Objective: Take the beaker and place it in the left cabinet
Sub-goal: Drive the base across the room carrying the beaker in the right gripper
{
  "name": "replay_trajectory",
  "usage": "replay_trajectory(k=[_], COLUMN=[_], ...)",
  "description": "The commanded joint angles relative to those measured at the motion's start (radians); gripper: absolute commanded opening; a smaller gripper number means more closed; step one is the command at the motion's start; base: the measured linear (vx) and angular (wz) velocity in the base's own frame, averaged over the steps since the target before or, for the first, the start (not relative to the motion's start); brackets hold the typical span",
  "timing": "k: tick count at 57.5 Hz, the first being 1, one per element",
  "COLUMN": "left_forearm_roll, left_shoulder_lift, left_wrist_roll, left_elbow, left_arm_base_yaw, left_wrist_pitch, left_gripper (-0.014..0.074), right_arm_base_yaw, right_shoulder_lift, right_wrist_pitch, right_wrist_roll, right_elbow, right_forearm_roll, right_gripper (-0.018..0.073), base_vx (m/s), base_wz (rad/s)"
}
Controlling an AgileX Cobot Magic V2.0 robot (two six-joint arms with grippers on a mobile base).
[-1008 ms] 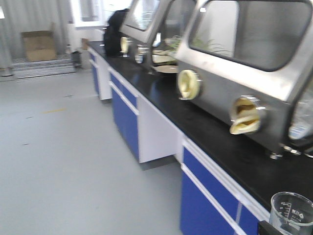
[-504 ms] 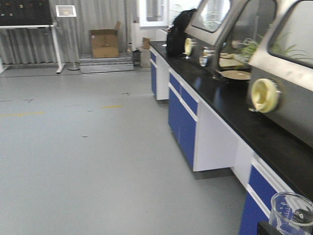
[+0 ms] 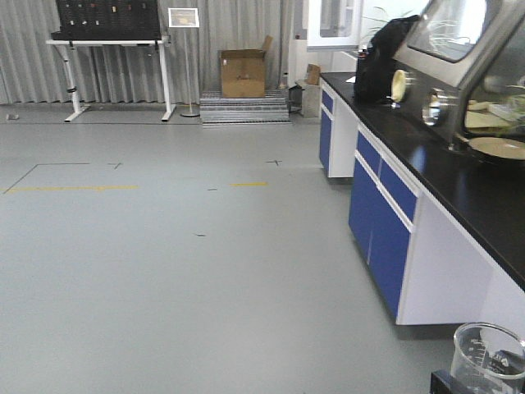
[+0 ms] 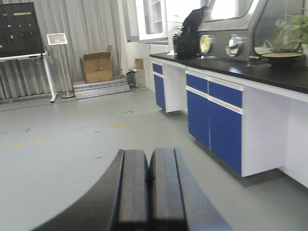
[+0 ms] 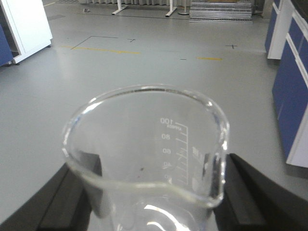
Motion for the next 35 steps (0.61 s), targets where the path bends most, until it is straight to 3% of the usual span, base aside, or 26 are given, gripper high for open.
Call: replay_trajectory(k=[1, 35], left_forearm_roll=[-0.008, -0.008], left_shoulder_lift=[-0.019, -0.019], left_wrist_roll=[-0.003, -0.003], left_elbow=[0.016, 0.016], left_arm_base_yaw=[-0.004, -0.004], left_wrist_pitch=[-0.084, -0.084], left_gripper=[0.0001, 0.0001], right_arm_base_yaw=[-0.003, -0.003], right_shoulder_lift=[-0.008, -0.008], right_wrist_pitch=[-0.072, -0.071], right_wrist_roll=[-0.007, -0.007], right_elbow=[-0.029, -0.029], right_forearm_roll=[0.001, 0.001], right_gripper=[-0.0006, -0.0006], base_vx=[0.41, 0.5], base_wz=[0.2, 0.14])
